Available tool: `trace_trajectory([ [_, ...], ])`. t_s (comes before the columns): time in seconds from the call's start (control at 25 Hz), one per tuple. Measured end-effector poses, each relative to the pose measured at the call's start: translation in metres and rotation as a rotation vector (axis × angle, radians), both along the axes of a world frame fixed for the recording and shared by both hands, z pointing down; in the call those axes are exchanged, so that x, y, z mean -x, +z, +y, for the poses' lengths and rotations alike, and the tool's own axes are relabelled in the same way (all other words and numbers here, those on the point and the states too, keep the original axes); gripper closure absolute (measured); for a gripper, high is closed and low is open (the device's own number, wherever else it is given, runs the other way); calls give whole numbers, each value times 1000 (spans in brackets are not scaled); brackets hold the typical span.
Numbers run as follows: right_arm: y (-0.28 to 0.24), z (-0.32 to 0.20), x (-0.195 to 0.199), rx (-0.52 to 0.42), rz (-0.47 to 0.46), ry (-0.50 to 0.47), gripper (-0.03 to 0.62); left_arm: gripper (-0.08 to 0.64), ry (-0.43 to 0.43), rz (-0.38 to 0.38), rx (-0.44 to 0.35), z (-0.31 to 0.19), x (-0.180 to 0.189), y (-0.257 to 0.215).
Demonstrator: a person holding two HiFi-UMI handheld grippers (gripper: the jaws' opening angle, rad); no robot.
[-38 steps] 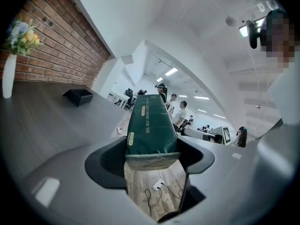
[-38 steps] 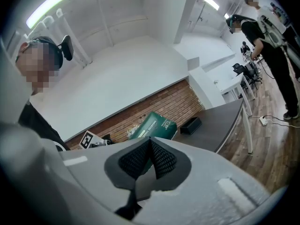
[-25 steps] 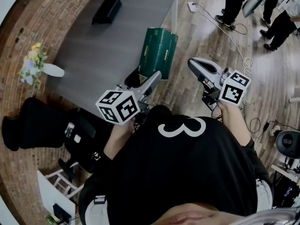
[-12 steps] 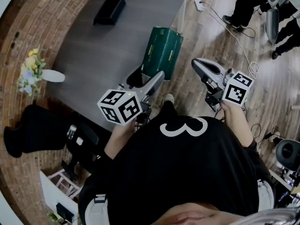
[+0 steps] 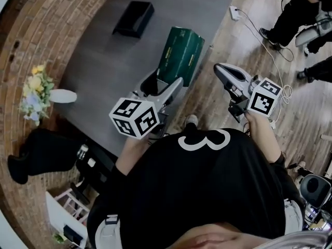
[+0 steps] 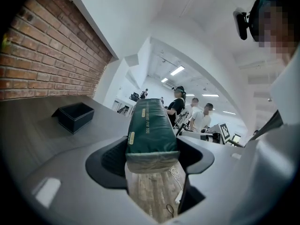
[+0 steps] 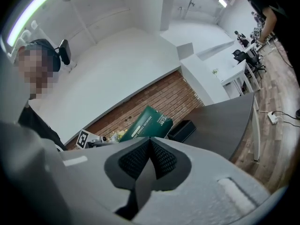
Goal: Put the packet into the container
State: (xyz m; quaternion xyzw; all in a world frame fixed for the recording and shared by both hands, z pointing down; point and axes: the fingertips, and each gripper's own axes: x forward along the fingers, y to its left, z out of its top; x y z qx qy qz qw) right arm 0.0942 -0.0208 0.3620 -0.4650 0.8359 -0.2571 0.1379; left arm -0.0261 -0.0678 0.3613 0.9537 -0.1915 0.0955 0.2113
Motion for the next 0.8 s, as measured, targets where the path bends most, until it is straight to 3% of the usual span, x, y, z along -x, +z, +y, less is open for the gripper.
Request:
trace_trajectory([
  [0.4, 9, -80, 8, 17, -16, -100, 591, 222, -138, -14, 11, -72, 25, 16],
  [0.64, 12, -133, 12, 52, -25, -237, 591, 224, -259, -19, -19, -103, 31, 14],
  [0.8, 3, -167, 15, 100, -9, -333, 591, 224, -356, 9, 26, -125, 39, 8],
])
